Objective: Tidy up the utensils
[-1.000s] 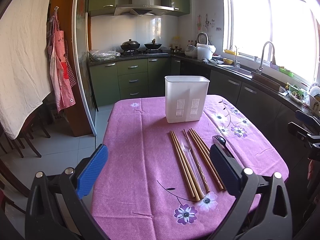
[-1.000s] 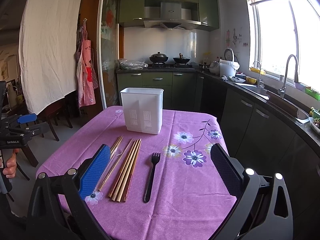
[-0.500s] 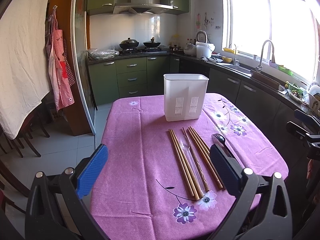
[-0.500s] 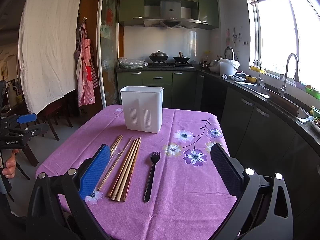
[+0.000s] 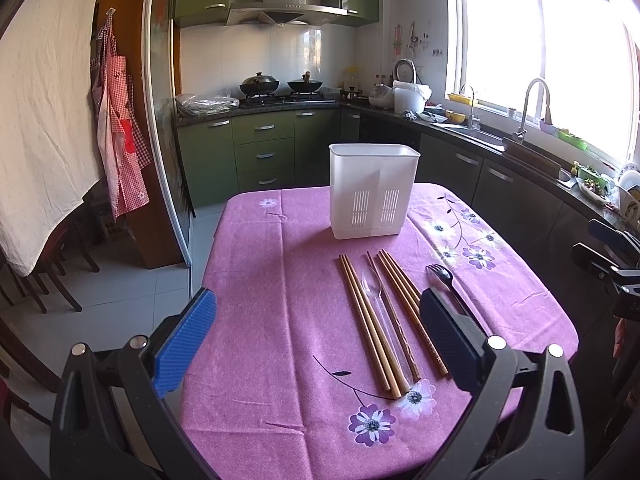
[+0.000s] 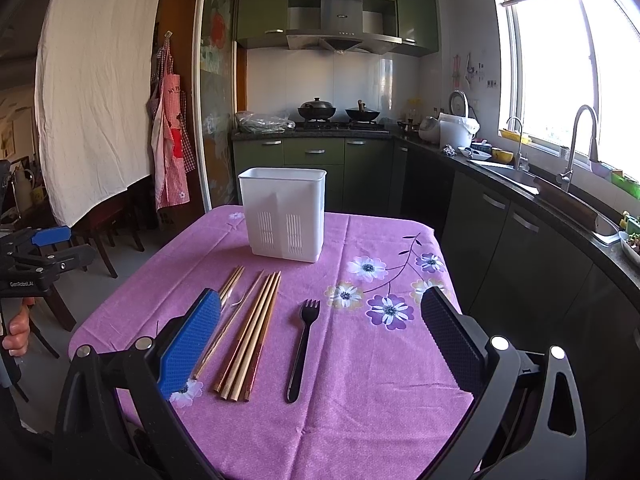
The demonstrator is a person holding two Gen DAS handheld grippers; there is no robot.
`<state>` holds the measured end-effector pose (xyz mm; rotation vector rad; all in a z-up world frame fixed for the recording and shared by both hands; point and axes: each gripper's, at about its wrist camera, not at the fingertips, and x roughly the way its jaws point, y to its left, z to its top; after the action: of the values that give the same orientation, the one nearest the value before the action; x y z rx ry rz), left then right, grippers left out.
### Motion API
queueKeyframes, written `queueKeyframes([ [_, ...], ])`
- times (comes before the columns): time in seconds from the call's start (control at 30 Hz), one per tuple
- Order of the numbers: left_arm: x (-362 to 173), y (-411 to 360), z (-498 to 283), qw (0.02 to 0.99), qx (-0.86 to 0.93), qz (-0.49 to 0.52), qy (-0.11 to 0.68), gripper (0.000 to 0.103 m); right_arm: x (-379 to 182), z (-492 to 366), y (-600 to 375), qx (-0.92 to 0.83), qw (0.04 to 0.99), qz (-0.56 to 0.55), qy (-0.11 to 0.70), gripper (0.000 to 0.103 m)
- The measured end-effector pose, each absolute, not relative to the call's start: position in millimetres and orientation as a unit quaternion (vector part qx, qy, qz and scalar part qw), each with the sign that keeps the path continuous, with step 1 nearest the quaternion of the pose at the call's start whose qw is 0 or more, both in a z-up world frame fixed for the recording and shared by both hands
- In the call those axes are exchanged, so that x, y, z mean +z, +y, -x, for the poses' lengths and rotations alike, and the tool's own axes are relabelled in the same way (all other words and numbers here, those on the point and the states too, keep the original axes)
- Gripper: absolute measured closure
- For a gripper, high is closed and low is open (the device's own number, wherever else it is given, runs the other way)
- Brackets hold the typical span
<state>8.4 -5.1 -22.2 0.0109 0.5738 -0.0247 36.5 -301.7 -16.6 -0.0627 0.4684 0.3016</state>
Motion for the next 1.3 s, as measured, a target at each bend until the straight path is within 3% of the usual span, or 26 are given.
queueKeyframes([
  [0.53, -26, -5, -14, 0.955, -0.015, -0.005, 0.296, 0.006, -19, -47, -297, 0.150, 0.955, 0.045, 0.251, 0.004],
  [0.87, -53, 0, -83, 0.918, -0.012, 0.010, 0.397, 0.006, -34, -109, -297, 0.170, 0.922, 0.067, 0.343, 0.004],
  [1.13, -80, -17, -142, 0.870, -0.058, 0.048, 0.487, 0.007, -55, -178, -300, 0.181, 0.867, 0.046, 0.462, 0.004],
  [1.3, -87, -47, -163, 0.853, -0.081, 0.028, 0.514, 0.025, -77, -202, -287, 0.194, 0.838, 0.052, 0.507, 0.007],
])
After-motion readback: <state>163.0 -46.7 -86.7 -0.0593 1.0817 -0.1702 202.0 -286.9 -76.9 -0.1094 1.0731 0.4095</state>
